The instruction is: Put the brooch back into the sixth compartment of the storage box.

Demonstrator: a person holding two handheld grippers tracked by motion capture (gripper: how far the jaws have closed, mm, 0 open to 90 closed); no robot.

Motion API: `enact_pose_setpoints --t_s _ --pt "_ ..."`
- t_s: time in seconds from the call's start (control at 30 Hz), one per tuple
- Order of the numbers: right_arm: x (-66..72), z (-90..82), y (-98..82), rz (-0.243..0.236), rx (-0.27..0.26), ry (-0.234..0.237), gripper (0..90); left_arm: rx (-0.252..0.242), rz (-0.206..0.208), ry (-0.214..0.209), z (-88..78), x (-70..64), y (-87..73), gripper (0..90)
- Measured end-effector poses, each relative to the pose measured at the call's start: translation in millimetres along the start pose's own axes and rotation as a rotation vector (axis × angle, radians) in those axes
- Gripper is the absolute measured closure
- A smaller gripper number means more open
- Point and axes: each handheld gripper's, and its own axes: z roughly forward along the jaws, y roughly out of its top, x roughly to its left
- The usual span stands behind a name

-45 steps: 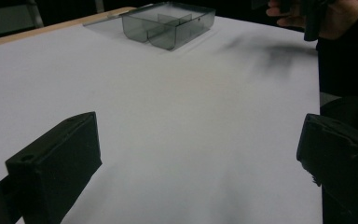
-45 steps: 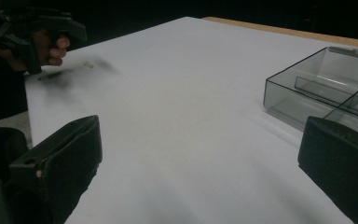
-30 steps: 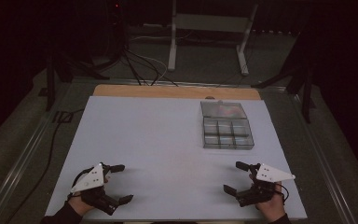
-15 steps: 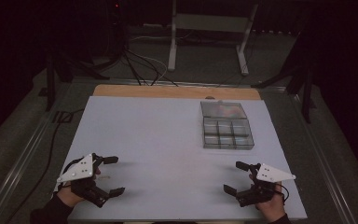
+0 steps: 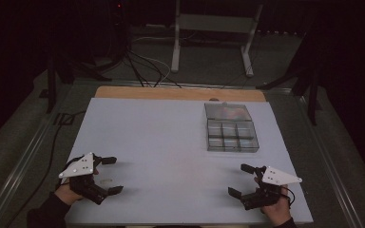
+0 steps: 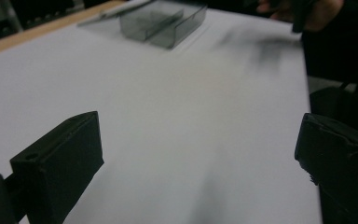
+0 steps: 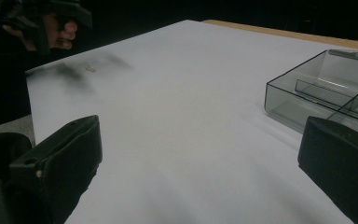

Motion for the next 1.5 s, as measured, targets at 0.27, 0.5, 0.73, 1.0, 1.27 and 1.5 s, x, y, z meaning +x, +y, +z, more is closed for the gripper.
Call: enact_pose_setpoints --t_s 0.27,0.5,0.73,1.0,1.27,1.5 --pt "0.0 0.1 -0.1 0.000 0.002 0.001 0.0 0.050 0.007 0.058 -10.3 13.5 -15.3 2.5" --pt "-0.4 -0.2 0.0 0.004 -0.001 0.001 0.0 0.108 -0.036 0.063 -19.4 21.6 -21.8 5.9" --pt "-0.4 -0.5 0.1 0.007 -0.002 0.002 0.0 0.162 -0.076 0.061 -22.0 26.3 -27.6 11.1" --pt "-0.3 -0.6 0.2 0.004 -0.002 0.001 0.0 0.186 -0.083 0.085 -26.0 31.0 -38.5 24.0" --pt "-0.5 -0.9 0.2 0.006 -0.001 -0.002 0.0 0.252 -0.078 0.095 -20.7 30.9 -45.6 36.8" --pt "-0.4 -1.0 0.2 0.004 0.001 -0.002 0.0 0.274 -0.063 0.099 -18.3 31.6 -48.3 50.1"
